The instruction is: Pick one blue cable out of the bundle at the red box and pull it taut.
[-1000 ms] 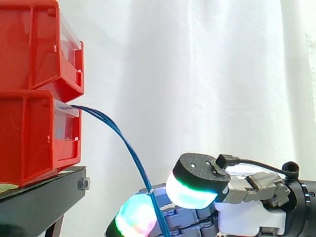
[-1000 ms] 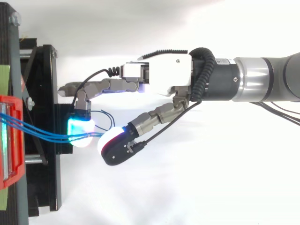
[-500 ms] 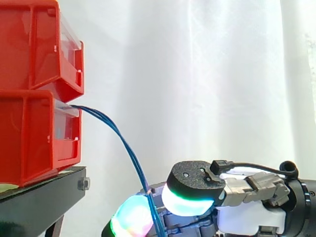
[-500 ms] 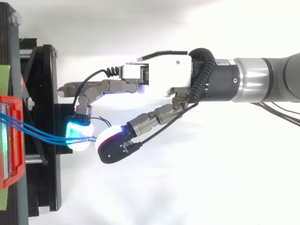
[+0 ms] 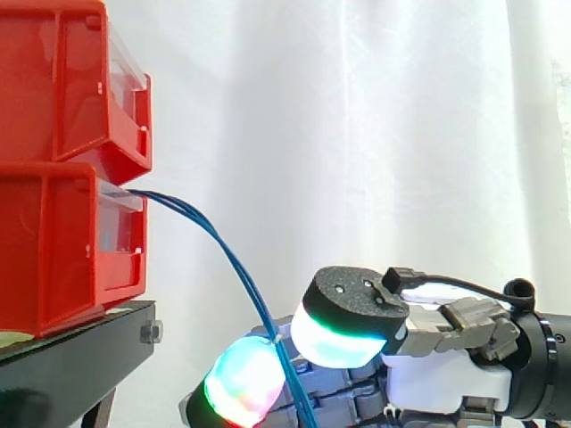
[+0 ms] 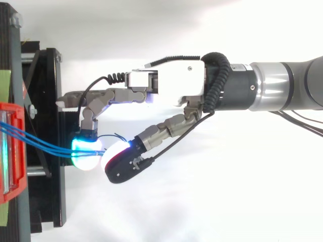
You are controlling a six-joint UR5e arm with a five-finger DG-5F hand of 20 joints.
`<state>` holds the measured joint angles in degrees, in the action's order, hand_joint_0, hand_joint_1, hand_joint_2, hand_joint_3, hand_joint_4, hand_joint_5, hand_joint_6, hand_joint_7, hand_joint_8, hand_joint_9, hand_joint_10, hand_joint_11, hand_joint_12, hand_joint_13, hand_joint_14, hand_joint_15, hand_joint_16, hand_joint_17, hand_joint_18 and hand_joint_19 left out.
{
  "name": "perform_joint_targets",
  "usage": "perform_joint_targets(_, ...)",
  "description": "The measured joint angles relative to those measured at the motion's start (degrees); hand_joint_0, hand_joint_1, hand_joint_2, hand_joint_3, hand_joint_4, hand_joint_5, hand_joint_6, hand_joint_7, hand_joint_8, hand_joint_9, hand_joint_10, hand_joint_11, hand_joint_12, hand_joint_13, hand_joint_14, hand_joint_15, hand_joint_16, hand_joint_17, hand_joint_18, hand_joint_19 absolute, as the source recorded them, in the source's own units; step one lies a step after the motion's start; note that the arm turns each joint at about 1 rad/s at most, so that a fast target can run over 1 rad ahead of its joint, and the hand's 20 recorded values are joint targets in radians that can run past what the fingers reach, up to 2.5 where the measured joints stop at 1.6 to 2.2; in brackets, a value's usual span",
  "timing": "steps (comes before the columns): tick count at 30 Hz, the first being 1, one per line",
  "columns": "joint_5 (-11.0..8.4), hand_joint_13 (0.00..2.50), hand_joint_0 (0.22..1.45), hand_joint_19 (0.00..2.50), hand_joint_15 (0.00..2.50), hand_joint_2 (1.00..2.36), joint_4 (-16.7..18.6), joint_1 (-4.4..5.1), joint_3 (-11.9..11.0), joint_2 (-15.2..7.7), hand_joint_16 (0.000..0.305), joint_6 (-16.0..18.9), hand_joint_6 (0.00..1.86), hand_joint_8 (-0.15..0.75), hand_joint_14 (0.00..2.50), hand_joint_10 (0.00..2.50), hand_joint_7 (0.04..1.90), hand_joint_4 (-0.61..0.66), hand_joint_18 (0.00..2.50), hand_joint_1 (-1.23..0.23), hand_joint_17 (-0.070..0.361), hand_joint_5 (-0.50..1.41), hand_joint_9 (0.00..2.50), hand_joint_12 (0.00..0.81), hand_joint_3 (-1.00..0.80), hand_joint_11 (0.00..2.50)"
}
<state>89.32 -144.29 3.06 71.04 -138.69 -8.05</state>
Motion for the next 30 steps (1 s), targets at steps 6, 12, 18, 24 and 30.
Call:
perform_joint_targets(6,0.07,0.0,0.6,0.06,0.0,1.02,0.06,-0.01,-0.02,0.01,0.05,0.03,0.93,0.218,0.0,0.0,0.75,0.14,0.0,-0.68,0.113,-0.2,0.0,0.276,-0.11,0.0)
perform_joint_targets(12,0.56,0.0,0.63,0.03,0.0,1.02,-0.02,-0.14,-0.06,0.2,0.05,0.07,0.94,0.213,0.0,0.0,0.73,0.14,0.01,-0.77,0.113,-0.2,0.0,0.272,-0.16,0.0)
perform_joint_targets(18,1.36,0.0,0.65,0.01,0.0,1.01,-0.45,-0.5,-0.06,0.68,0.051,0.17,0.94,0.215,0.0,0.0,0.71,0.16,0.04,-0.84,0.115,-0.2,0.01,0.272,-0.3,0.0)
perform_joint_targets(24,1.69,0.0,0.62,0.02,0.0,1.0,-2.57,-0.95,-0.06,1.59,0.05,0.22,0.93,0.215,0.0,0.0,0.73,0.2,0.06,-0.85,0.114,-0.19,0.02,0.272,-0.5,0.0)
perform_joint_targets(30,1.77,0.0,0.53,0.07,0.0,1.0,-4.1,-1.33,-0.09,2.35,0.053,0.23,0.92,0.234,0.0,0.0,0.73,0.22,0.08,-0.69,0.12,-0.19,0.06,0.285,-0.5,0.0)
